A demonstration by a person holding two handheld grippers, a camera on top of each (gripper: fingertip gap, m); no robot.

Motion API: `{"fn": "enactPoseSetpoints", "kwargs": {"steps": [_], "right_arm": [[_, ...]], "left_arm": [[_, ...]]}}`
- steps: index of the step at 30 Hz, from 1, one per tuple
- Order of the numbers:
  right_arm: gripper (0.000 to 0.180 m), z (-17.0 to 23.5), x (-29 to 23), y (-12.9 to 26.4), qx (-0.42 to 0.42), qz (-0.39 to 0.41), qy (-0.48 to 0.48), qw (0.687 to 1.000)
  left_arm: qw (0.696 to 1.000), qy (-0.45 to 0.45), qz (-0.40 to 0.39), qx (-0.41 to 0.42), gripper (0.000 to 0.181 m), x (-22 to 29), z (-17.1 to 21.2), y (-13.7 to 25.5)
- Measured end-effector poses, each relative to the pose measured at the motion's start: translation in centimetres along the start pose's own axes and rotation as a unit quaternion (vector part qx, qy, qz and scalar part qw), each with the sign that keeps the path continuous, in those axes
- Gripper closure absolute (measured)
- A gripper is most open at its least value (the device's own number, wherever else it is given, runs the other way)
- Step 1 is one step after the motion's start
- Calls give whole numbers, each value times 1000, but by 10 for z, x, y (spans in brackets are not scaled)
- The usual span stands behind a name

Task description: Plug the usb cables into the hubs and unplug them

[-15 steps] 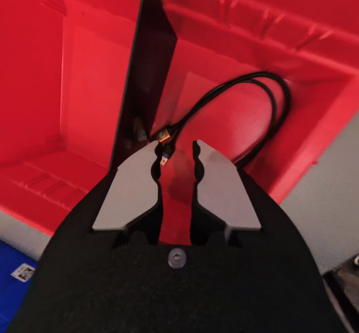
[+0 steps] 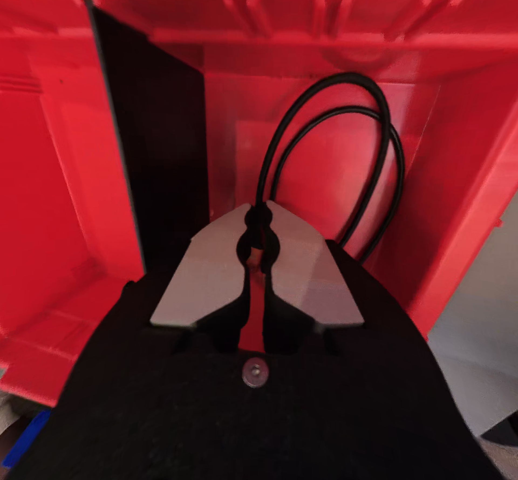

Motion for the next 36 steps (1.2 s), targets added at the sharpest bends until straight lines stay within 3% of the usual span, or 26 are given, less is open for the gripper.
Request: {"fn": "enactPoseSetpoints", "kwargs": {"steps": [5, 9, 12, 15, 18, 22, 27, 33, 36], "right_arm": [[171, 0, 0, 1, 1, 5, 4, 1000], [171, 0, 4, 2, 0, 15, -1, 1000], [171, 2, 8, 2, -4, 27, -13, 1000], [171, 4, 13, 3, -7, 36, -31, 999], [171, 5, 17, 3, -6, 38, -50, 998], [171, 7, 19, 4, -7, 38, -64, 997], [171, 5, 14, 4, -7, 30, -48, 998], [171, 2, 7, 3, -3, 21, -17, 1000], [171, 1, 6, 4, -3, 21, -12, 1000]], "left_arm": [[997, 16, -68, 30, 177, 4, 10, 42], [975, 82, -185, 97, 177, 7, 17, 104], [917, 167, -287, 223, 177, 27, 13, 163], [844, 239, -266, 399, 178, 76, -9, 196], [788, 290, -122, 530, 177, 132, -51, 173], [719, 401, 35, 567, 178, 181, -93, 86], [557, 594, 81, 575, 178, 202, -90, -13], [497, 651, 68, 570, 177, 231, -109, -41], [518, 630, 91, 572, 159, 239, -124, -42]]}}
Point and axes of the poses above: each gripper's, where its closed fingertips meet, y back along the fingers, z out of its underside, x = y × z across the jaws, the point moved 8 cm from there along y, back along the fingers, and after that the axes turned 13 degrees about z, right-handed, at the moved point
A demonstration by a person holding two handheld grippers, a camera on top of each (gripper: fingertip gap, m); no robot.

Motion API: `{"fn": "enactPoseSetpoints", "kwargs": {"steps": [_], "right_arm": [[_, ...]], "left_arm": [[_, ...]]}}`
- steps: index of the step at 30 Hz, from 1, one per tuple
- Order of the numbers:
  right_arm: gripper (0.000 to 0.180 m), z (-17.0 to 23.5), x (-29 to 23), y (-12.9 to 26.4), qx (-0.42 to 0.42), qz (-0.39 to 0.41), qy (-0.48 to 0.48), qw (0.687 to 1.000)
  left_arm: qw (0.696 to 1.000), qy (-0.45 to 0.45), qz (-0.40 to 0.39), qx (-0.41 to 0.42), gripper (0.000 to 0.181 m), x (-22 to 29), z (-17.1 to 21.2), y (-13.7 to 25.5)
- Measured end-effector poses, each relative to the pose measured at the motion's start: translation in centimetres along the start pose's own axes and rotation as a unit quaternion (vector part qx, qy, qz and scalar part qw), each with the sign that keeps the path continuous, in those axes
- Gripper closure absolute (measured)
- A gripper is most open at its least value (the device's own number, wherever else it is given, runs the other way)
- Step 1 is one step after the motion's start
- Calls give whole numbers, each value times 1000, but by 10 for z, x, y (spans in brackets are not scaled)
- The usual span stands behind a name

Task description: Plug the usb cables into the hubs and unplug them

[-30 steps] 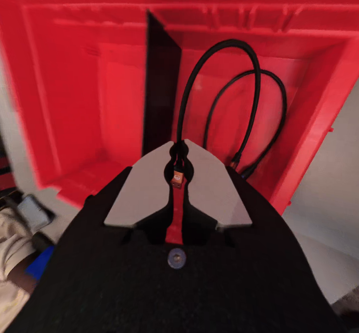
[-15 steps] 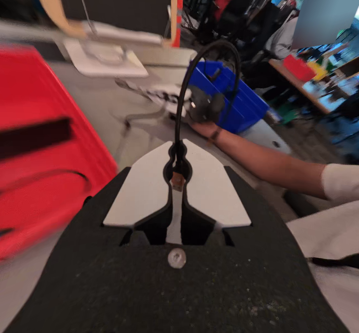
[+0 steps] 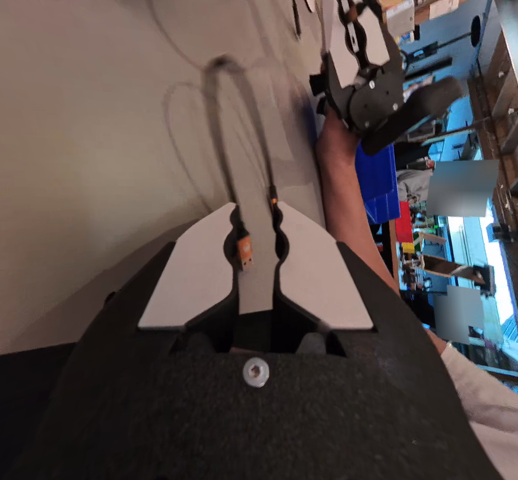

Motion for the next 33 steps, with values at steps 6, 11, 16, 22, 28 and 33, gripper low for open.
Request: {"fn": "enactPoseSetpoints", "kwargs": {"steps": [6, 11, 16, 22, 28, 33], "right_arm": [[171, 0, 0, 1, 0, -1, -2, 1000], [171, -1, -3, 0, 3, -8, 3, 1000], [171, -2, -5, 1, 7, -14, 10, 1000], [171, -3, -6, 1, 13, -19, 8, 1000], [171, -3, -6, 0, 18, -24, 5, 1000], [171, -4, -9, 0, 21, -27, 14, 999]], "left_arm": [[946, -301, 61, -107, 141, 26, -24, -6], [738, -539, 215, -344, 139, 42, -38, -34], [603, -594, 338, -412, 151, 43, -36, -76], [553, -587, 253, -534, 147, 25, -36, -109], [599, -562, 218, -527, 153, 1, -36, -112], [587, -610, 208, -490, 176, 0, -32, -107]]}}
Point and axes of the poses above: each gripper's, where its closed fingertips meet, y back along the fingers, z out of its underside, x = y × z across the jaws, the point moved 8 cm from there along y, back along the fingers, and after that the axes turned 13 degrees about z, right-handed, at the moved point
